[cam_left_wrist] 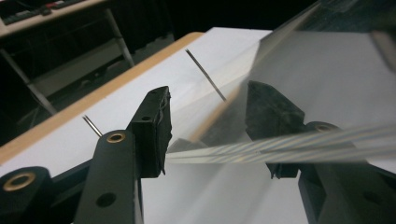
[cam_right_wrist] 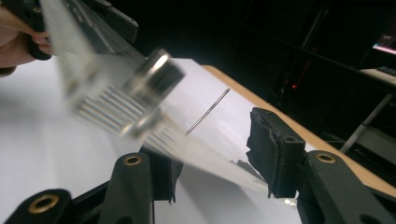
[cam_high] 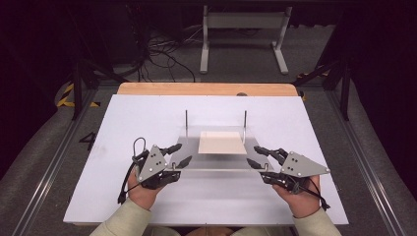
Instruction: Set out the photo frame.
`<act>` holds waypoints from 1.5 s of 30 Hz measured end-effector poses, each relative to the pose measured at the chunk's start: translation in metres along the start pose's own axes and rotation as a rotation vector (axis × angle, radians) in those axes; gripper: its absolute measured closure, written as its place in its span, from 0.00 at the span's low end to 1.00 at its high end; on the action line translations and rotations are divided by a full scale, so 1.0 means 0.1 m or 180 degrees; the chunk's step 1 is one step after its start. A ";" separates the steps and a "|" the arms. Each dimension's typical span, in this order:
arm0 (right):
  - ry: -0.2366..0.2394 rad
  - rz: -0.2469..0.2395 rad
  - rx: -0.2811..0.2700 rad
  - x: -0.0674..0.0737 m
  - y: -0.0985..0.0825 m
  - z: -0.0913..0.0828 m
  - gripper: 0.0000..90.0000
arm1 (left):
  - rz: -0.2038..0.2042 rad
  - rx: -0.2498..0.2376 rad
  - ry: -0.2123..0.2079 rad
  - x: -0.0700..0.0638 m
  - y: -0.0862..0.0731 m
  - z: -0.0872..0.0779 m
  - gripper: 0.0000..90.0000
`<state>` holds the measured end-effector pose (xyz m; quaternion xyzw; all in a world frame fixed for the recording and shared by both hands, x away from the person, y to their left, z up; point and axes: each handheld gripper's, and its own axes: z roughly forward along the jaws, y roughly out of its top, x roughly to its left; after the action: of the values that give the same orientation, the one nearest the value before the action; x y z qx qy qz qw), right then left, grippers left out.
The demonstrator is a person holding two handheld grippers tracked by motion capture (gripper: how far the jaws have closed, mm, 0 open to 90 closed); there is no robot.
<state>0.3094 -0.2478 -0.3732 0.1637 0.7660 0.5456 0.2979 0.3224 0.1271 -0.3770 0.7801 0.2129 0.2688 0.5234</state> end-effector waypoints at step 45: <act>-0.0158 0.0202 -0.0336 0.18 0.94 -0.44 0.58 | -0.0235 -0.0126 -0.0256 -0.13 0.77 -0.72 0.66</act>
<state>0.2608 -0.2372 -0.2798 0.1854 0.7230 0.5902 0.3074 0.2702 0.1420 -0.2857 0.7714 0.2149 0.2219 0.5563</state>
